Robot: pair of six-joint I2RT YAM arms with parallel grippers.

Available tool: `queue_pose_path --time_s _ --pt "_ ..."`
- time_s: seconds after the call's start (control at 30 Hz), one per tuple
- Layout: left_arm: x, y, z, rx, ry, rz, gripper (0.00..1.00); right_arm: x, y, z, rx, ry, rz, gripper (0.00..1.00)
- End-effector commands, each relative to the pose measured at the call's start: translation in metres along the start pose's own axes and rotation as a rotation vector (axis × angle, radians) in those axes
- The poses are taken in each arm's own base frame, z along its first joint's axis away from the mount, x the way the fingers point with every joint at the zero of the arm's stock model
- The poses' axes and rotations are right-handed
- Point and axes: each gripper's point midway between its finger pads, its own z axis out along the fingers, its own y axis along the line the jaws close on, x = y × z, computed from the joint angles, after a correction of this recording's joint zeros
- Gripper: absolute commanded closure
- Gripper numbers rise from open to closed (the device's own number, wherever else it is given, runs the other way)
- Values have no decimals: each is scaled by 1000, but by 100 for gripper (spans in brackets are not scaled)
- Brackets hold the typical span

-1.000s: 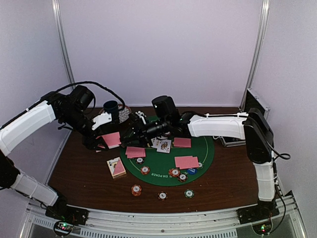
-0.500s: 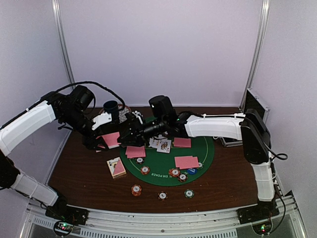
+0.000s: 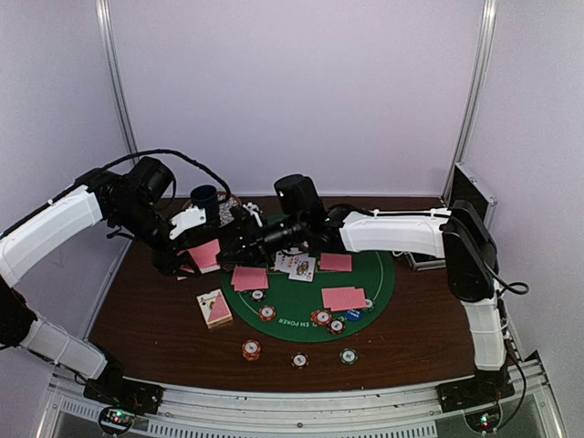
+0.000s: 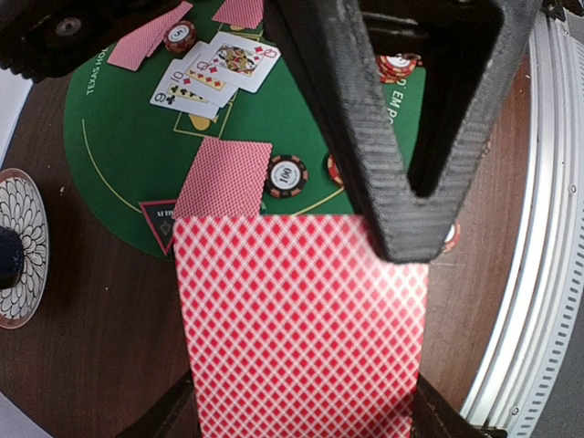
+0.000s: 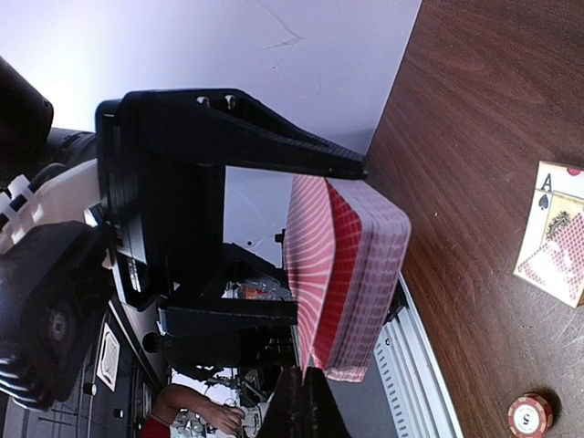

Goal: Distribute texas hold em gaming equipment

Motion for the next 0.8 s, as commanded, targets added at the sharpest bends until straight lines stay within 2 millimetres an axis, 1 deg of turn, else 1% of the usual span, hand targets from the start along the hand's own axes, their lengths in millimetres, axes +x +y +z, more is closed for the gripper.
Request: queue_pose_path --time_s 0.0,0.13,0.33,0.37,0.47,0.53,0.57,0.63,0.73,0.77 --pt "-10 2 -7 -22 -47 10 100 -9 15 -26 -22 -50 -45 100" --pt "-10 2 -7 -24 -47 12 100 -15 8 -52 -15 -100 -34 100" --pt "-8 1 -6 -19 -43 8 100 -19 0 -90 -17 -174 -12 100" --pt "-8 2 -6 -20 -42 7 100 -18 -4 -96 -12 -184 -3 100" --pt "-7 1 -6 -20 -41 8 100 -15 -8 -106 2 -197 3 100" --pt "-7 2 -6 -24 -40 10 100 -13 -16 -116 22 -210 11 100" --pt "-6 1 -5 -22 -39 9 100 -12 -22 -123 42 -216 18 100" --pt "-4 0 -3 -17 -33 4 100 -11 -44 -142 111 -234 35 100" --pt "0 -1 1 -6 -23 -2 100 -12 -82 -176 204 -280 82 100" --pt "1 -2 3 -4 -20 -4 100 -10 -98 -186 243 -287 109 100"
